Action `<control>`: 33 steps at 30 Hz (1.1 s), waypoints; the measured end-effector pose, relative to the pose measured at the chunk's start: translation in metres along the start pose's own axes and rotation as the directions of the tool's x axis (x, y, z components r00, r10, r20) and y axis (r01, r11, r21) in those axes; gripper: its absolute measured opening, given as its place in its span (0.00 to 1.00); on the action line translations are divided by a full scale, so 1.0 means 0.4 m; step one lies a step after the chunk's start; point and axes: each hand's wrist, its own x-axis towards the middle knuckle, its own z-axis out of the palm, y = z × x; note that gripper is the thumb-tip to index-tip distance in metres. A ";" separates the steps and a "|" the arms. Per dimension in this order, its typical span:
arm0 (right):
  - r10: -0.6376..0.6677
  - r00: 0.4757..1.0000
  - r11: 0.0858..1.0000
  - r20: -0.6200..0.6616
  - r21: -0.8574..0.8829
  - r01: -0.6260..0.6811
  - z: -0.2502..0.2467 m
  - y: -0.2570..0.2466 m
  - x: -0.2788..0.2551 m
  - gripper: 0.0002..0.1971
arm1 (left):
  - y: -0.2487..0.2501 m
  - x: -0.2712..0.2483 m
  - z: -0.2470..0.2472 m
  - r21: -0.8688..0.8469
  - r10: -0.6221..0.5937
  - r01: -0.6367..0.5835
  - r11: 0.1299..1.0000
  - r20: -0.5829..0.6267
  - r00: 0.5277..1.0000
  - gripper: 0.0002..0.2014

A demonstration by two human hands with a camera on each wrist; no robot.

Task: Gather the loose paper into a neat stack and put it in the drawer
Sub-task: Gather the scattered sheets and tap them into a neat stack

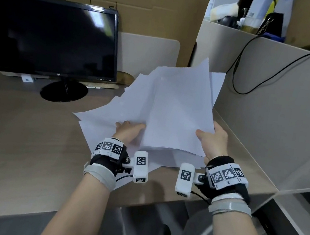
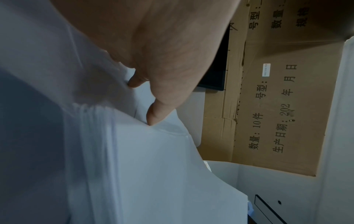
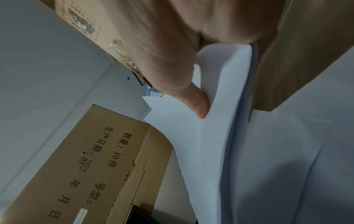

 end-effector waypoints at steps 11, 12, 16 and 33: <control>-0.043 0.985 0.995 -0.167 0.086 0.058 -0.036 -0.020 0.015 0.20 | -0.010 0.016 -0.016 -0.012 -0.053 0.053 0.998 0.001 0.999 0.47; -0.051 0.981 0.992 -0.188 0.104 0.072 -0.044 -0.027 0.017 0.20 | -0.009 0.015 -0.015 -0.007 -0.061 0.061 0.998 -0.007 0.998 0.48; -0.069 0.969 0.979 -0.239 0.170 0.112 -0.061 -0.041 0.019 0.19 | -0.023 0.081 0.006 0.004 -0.087 0.088 0.996 -0.040 0.995 0.48; -0.038 0.984 0.956 -0.171 0.280 0.086 -0.042 -0.010 0.030 0.16 | 0.113 -0.072 0.007 -0.753 0.320 -0.106 0.650 0.145 0.936 0.15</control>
